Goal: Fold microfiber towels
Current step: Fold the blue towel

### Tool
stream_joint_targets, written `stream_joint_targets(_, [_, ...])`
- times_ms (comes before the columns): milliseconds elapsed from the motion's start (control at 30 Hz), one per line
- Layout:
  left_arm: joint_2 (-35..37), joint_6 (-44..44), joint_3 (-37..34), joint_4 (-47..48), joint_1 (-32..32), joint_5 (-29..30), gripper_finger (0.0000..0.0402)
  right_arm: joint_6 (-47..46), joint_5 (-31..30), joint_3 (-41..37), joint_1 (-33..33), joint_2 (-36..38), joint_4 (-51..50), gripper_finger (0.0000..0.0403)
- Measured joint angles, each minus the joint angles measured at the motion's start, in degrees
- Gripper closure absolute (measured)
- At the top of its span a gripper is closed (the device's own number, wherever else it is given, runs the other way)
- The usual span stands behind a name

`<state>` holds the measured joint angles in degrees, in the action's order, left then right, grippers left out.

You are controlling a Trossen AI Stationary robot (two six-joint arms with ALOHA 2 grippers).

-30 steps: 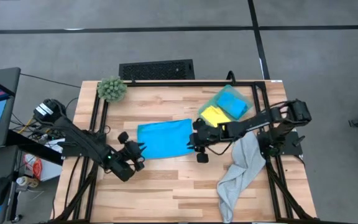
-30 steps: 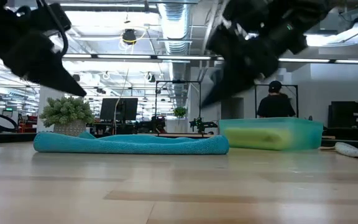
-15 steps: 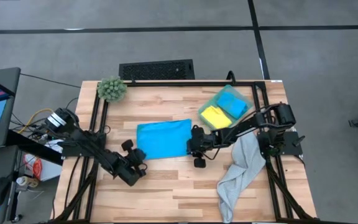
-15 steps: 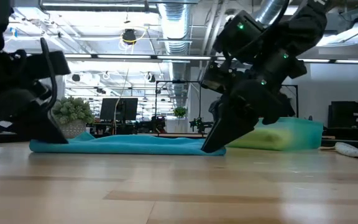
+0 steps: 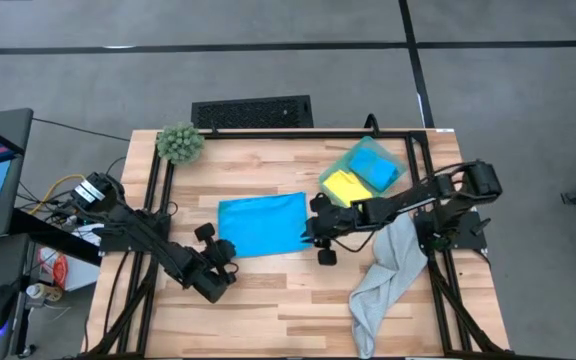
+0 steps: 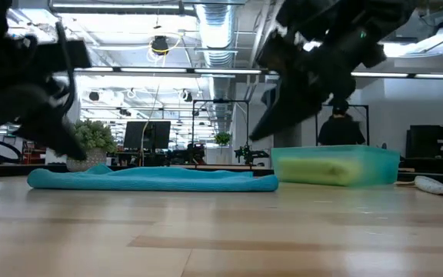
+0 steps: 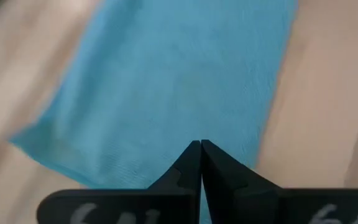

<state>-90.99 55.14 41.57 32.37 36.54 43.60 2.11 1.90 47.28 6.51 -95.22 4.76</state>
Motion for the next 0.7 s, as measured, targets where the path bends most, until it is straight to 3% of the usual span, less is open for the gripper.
stream_joint_targets(167, [0.0, -1.6, 4.0, 3.9, 1.3, 3.0, 0.0401, 2.3, -0.1, 0.0, 1.0, 1.4, 1.3, 0.031])
stream_joint_targets(433, [0.0, -0.9, 1.7, 3.0, 9.5, 4.3, 0.0397, 4.5, -0.4, 0.0, 3.7, -4.9, 1.7, 0.031])
stream_joint_targets(700, [-0.2, -2.1, 1.4, 2.6, 12.1, 3.0, 0.0309, 7.1, -0.8, 0.0, 4.7, -3.8, 2.1, 0.029])
